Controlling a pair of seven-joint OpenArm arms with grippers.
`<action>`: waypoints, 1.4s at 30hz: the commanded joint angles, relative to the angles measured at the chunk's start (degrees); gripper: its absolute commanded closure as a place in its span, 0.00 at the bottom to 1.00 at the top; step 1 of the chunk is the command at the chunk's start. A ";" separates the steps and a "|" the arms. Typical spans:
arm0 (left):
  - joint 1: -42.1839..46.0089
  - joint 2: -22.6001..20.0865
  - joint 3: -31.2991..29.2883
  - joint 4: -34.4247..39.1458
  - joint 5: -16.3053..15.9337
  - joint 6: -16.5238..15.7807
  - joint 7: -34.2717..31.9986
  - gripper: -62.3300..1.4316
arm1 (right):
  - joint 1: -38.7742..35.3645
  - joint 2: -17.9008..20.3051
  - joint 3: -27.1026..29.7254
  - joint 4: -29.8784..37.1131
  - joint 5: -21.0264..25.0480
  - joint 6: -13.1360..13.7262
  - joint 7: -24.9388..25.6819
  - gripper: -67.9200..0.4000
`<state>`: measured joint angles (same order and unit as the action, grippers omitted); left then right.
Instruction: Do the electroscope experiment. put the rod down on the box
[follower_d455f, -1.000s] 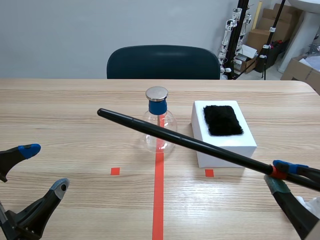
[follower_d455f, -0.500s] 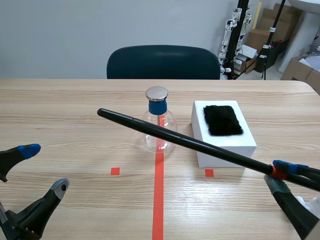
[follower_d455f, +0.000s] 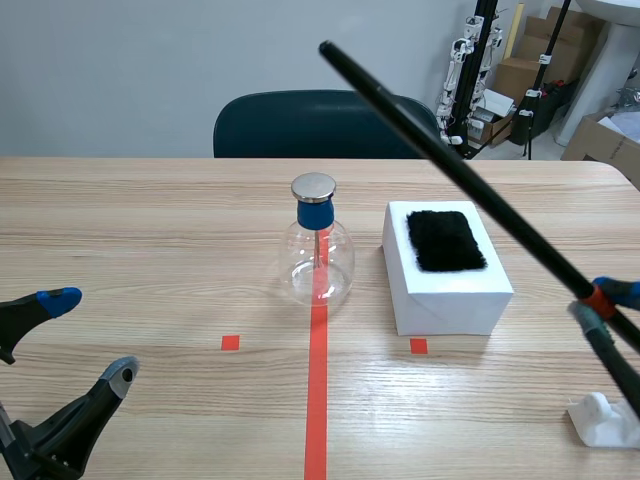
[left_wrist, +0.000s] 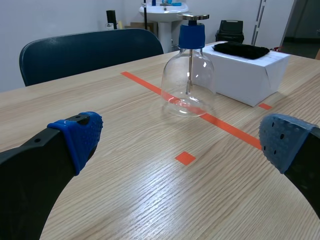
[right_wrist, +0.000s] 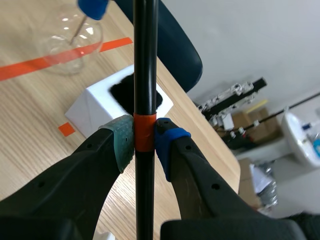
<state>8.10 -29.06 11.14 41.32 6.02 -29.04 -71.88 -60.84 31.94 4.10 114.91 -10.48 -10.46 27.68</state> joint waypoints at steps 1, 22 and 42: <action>-0.02 -0.66 -0.22 0.31 -0.44 -0.07 -0.96 0.00 | 0.26 2.54 1.27 2.62 4.20 -0.59 -0.87 0.99; -0.02 -0.66 -0.22 0.31 -0.42 -0.07 -0.96 0.00 | 27.78 16.00 4.20 2.21 47.41 -0.35 -60.96 0.99; -0.02 -0.66 -0.22 0.31 -0.44 -0.07 -0.96 0.00 | 46.40 9.77 -0.96 -15.72 53.83 9.84 -79.58 0.99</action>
<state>8.10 -29.06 11.14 41.32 6.02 -29.04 -71.88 -16.16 41.23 3.14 98.63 43.33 -0.93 -52.25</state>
